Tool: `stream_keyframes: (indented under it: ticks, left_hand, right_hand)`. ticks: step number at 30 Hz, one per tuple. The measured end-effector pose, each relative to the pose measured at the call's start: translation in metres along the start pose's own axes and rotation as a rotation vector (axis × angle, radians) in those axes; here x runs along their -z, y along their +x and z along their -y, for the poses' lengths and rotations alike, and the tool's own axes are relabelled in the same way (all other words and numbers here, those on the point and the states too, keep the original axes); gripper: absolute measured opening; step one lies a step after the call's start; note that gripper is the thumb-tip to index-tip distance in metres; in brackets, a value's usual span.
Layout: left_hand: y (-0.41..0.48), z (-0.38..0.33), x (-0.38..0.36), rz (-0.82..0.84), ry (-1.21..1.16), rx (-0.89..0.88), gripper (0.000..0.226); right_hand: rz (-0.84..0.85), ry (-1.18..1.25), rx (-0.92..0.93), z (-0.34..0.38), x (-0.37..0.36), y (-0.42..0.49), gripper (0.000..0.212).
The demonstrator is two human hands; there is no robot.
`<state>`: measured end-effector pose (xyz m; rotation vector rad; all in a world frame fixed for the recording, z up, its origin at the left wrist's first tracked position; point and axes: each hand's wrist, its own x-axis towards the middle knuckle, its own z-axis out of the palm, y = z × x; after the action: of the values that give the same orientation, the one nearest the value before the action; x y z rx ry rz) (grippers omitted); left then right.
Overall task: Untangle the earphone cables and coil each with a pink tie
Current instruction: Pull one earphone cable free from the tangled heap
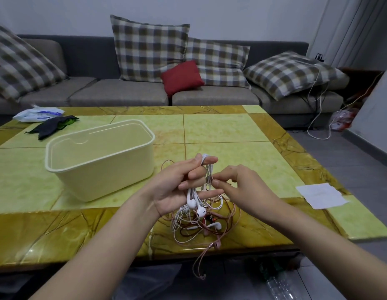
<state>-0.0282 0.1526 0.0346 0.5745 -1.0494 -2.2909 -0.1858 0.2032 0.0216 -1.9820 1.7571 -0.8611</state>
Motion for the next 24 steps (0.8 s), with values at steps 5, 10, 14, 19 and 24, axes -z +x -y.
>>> stream_keyframes:
  ticks: [5,10,14,19,24]
  left_hand:
    - [0.0,-0.003,0.004,-0.004,0.048,0.022,0.023]
    - [-0.002,-0.005,0.004,-0.003,0.092,0.047,0.025]
    - [-0.002,-0.003,0.007,-0.001,0.095,0.069,0.031]
    - [-0.003,-0.003,0.008,-0.031,0.16,0.107,0.027]
    - [-0.003,-0.002,0.013,-0.044,0.489,0.143,0.027]
  right_hand:
    - [0.068,0.106,-0.052,0.002,-0.005,0.001,0.022]
    - [0.04,0.217,-0.057,0.003,-0.004,0.001,0.019]
    - [0.077,0.228,-0.056,0.006,-0.004,0.0,0.028]
    - [0.161,0.17,-0.135,0.006,-0.003,0.0,0.027]
    - [0.118,-0.152,-0.102,0.008,0.004,-0.001,0.068]
